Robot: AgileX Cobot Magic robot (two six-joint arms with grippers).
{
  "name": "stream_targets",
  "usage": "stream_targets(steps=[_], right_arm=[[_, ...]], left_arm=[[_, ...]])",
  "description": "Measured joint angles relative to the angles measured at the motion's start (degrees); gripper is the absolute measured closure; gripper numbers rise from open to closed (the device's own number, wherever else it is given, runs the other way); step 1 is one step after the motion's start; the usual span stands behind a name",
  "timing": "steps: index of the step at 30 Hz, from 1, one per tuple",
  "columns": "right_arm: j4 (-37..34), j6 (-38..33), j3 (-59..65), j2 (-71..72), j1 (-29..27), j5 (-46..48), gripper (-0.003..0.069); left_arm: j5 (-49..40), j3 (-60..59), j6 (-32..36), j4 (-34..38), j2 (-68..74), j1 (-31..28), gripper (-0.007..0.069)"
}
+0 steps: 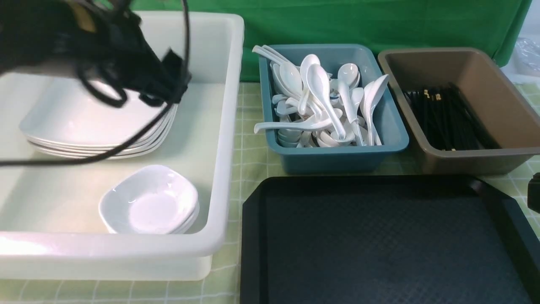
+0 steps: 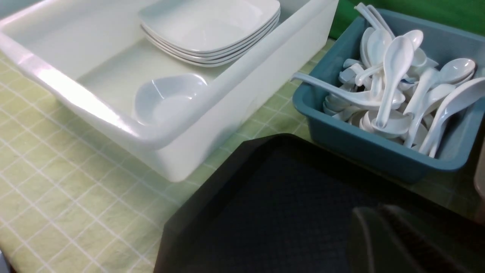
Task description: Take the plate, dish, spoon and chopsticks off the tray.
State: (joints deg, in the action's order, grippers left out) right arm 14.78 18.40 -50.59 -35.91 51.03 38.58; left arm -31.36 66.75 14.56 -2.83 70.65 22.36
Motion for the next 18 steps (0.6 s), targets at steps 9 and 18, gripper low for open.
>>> stream_targets(steps=[9, 18], right_arm=[[0.00, 0.00, 0.00, 0.00, 0.00, 0.06, 0.0565], [0.00, 0.00, 0.00, 0.00, 0.00, 0.06, 0.0540]], left_arm=[[17.93, -26.33, 3.06, 13.52, -30.85, 2.37, 0.0610], [30.06, -41.64, 3.63, 15.03, -42.26, 2.37, 0.0615]])
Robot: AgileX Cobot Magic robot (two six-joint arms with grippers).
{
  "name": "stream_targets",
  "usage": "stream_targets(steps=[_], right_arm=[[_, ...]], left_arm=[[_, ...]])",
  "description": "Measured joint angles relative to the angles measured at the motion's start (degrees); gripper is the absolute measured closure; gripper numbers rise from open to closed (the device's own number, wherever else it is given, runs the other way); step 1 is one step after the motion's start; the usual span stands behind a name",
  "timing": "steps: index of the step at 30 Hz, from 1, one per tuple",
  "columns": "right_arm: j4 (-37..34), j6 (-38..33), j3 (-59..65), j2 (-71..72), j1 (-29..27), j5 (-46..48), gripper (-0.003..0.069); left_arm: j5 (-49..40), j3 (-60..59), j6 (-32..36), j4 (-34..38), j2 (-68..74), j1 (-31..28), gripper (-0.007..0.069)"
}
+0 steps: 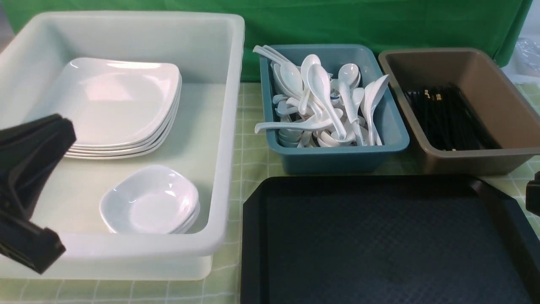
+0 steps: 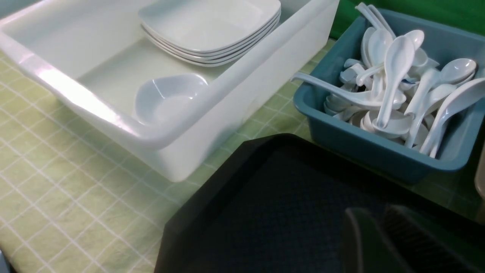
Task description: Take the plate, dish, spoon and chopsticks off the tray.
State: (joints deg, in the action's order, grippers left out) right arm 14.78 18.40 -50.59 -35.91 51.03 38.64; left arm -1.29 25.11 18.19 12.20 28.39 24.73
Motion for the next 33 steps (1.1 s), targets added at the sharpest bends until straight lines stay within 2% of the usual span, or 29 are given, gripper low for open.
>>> stream_targets(steps=[11, 14, 18, 21, 23, 24, 26, 27, 29, 33], right_arm=[[0.00, 0.00, 0.05, 0.00, 0.00, -0.06, 0.0515], [-0.20, 0.00, 0.05, 0.00, -2.83, -0.10, 0.0512], [-1.72, -0.59, 0.11, 1.33, -10.57, 0.11, 0.0525], [-4.24, -5.16, 2.38, 4.19, -16.99, -0.99, 0.0602], [-7.89, -11.29, 9.30, 9.18, -25.32, -5.37, 0.0637], [-8.41, -12.83, 11.32, 10.41, -27.12, -7.28, 0.0641], [-9.60, -15.68, 20.64, 15.76, -34.13, -13.28, 0.0642], [-9.60, -15.92, 21.49, 15.76, -34.13, -13.82, 0.0643], [-9.97, -17.05, 31.52, 21.73, -40.42, -20.83, 0.0642], [-10.31, -17.87, 45.51, 28.85, -45.94, -30.56, 0.0642]], left_arm=[[1.29, -6.69, 0.05, -1.30, 0.69, 0.00, 0.0615], [1.29, -9.01, 0.12, -1.44, 0.69, 0.00, 0.0615], [1.29, -10.87, 1.03, -1.49, 0.69, 0.00, 0.0615], [1.29, -11.80, 1.14, -1.49, 0.69, 0.00, 0.0615], [1.29, -12.84, 1.16, -1.49, 0.69, 0.00, 0.0615], [1.29, -13.15, 1.16, -1.49, 0.69, 0.00, 0.0615], [1.29, -14.09, 1.16, -1.49, 0.69, 0.00, 0.0615], [1.29, -14.09, 1.16, -1.49, 0.69, 0.00, 0.0615], [1.29, -14.60, 1.21, -1.49, 0.69, 0.00, 0.0615], [1.29, -14.64, 1.21, -1.49, 0.69, 0.00, 0.0615]])
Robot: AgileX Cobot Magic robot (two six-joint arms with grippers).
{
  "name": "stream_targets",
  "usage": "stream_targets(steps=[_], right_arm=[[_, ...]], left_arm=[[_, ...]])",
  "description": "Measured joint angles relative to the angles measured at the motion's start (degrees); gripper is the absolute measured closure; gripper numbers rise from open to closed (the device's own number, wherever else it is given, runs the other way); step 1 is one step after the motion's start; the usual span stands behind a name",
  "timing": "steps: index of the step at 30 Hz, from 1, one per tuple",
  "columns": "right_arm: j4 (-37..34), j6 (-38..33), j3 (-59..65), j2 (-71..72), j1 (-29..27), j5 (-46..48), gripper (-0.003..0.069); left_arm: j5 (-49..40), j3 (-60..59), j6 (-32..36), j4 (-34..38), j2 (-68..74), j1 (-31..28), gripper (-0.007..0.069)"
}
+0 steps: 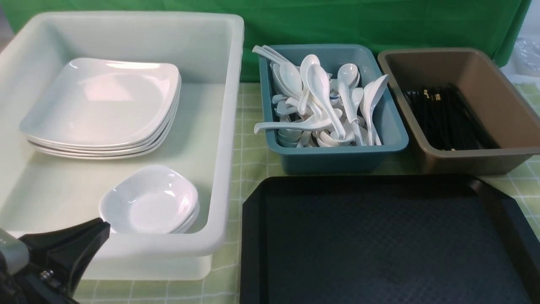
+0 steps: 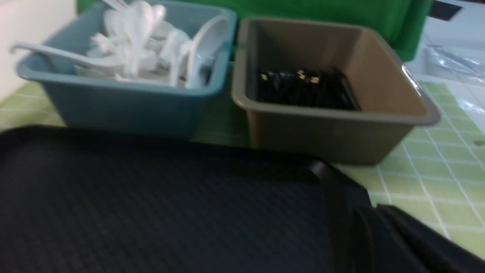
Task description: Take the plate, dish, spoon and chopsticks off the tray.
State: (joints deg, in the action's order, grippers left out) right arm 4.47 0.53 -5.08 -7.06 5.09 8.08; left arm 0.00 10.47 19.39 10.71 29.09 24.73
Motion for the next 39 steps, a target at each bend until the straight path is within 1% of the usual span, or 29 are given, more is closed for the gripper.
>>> stream_targets(steps=[1, 2, 4, 5, 12, 30, 39], right_arm=[[0.00, -0.05, 0.61, 0.31, -0.16, -0.79, 0.0642], [-0.08, 0.31, 4.50, 3.00, -1.29, -2.25, 0.0642], [-0.08, 0.94, 4.96, 3.91, -1.49, -1.77, 0.0642], [-0.08, 1.52, 5.43, 5.78, -1.64, 0.75, 0.0642], [-0.11, 0.85, 5.49, 6.95, -1.92, 4.85, 0.0642], [-0.15, 0.13, 5.49, 7.00, -1.92, 5.04, 0.0638], [-0.15, 0.08, 5.49, 7.00, -1.92, 5.04, 0.0613]], left_arm=[[0.00, 0.00, 0.08, 0.00, 0.00, 0.00, 0.0615], [0.00, 0.00, 0.08, 0.00, 0.00, 0.00, 0.0615], [0.00, 0.00, 0.08, 0.00, 0.00, 0.00, 0.0615], [0.00, 0.00, 0.08, 0.00, 0.00, 0.00, 0.0615], [0.00, 0.00, 0.08, 0.00, 0.00, 0.00, 0.0615], [0.00, 0.00, 0.14, 0.00, 0.00, 0.00, 0.0615], [0.00, 0.00, 0.14, 0.00, 0.00, 0.00, 0.0615]])
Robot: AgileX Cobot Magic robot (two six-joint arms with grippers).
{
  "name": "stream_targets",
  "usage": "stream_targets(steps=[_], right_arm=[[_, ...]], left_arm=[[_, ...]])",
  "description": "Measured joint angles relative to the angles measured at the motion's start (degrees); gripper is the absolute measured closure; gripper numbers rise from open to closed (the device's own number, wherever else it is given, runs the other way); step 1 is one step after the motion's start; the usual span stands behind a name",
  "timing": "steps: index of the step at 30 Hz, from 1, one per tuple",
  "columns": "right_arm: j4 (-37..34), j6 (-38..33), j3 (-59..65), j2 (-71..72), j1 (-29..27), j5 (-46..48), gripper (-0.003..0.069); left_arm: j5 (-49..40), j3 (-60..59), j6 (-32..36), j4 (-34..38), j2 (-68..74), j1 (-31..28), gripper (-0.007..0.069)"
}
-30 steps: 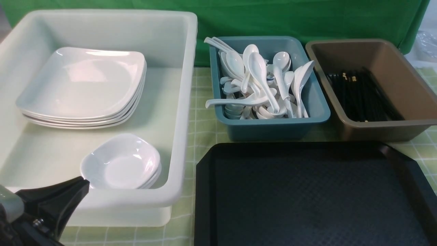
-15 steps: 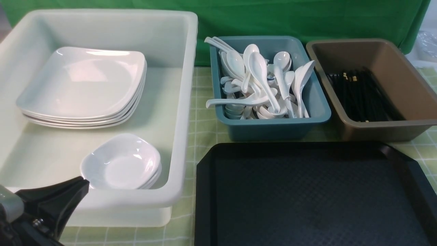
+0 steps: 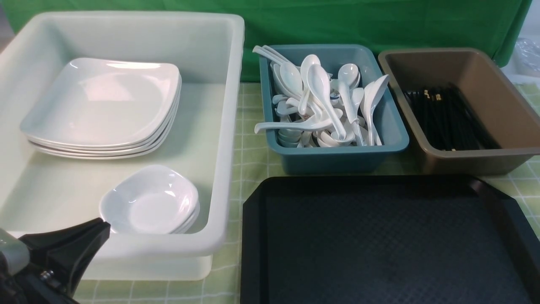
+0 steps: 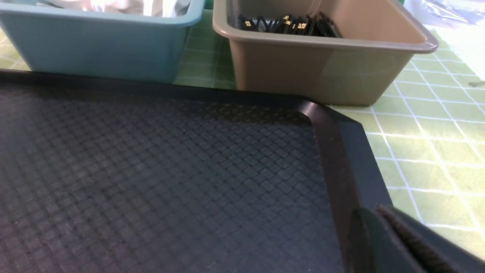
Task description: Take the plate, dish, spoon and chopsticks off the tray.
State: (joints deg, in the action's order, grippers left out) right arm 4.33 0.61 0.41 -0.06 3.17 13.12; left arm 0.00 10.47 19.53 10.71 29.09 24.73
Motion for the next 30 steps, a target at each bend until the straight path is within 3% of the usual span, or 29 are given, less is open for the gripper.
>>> stream_targets(steps=[3, 6, 9, 11, 13, 15, 20, 30], right_arm=[[0.00, 0.00, 0.00, 0.00, 0.00, 0.00, 0.0604], [0.00, 0.00, 0.00, 0.00, 0.00, 0.00, 0.0601], [0.00, 0.00, 0.00, 0.00, 0.00, 0.00, 0.0596], [0.00, 0.00, 0.00, 0.00, 0.00, 0.00, 0.0593], [0.00, 0.00, 0.00, 0.00, 0.00, 0.00, 0.0586], [0.00, 0.00, 0.00, 0.00, 0.00, 0.00, 0.0583], [0.00, 0.00, 0.00, 0.00, 0.00, 0.00, 0.0571], [0.00, -0.07, 0.00, 0.00, 0.00, 0.07, 0.0552]], left_arm=[[0.00, 0.00, 0.00, -0.76, -1.26, -0.32, 0.0615], [1.33, 0.00, -1.35, -1.26, -4.69, -4.70, 0.0615], [0.00, 0.00, -4.67, -1.26, -10.46, -14.04, 0.0615], [-0.99, 0.00, -5.52, -1.26, -12.60, -17.15, 0.0615], [-7.03, 0.00, -6.68, -1.26, -18.76, -24.52, 0.0615], [-11.97, 0.00, -7.34, -1.26, -22.51, -27.76, 0.0615], [-20.19, -0.65, -7.59, -1.26, -28.58, -29.79, 0.0615], [-14.83, -10.78, -8.19, 2.77, -29.12, -29.79, 0.0615]])
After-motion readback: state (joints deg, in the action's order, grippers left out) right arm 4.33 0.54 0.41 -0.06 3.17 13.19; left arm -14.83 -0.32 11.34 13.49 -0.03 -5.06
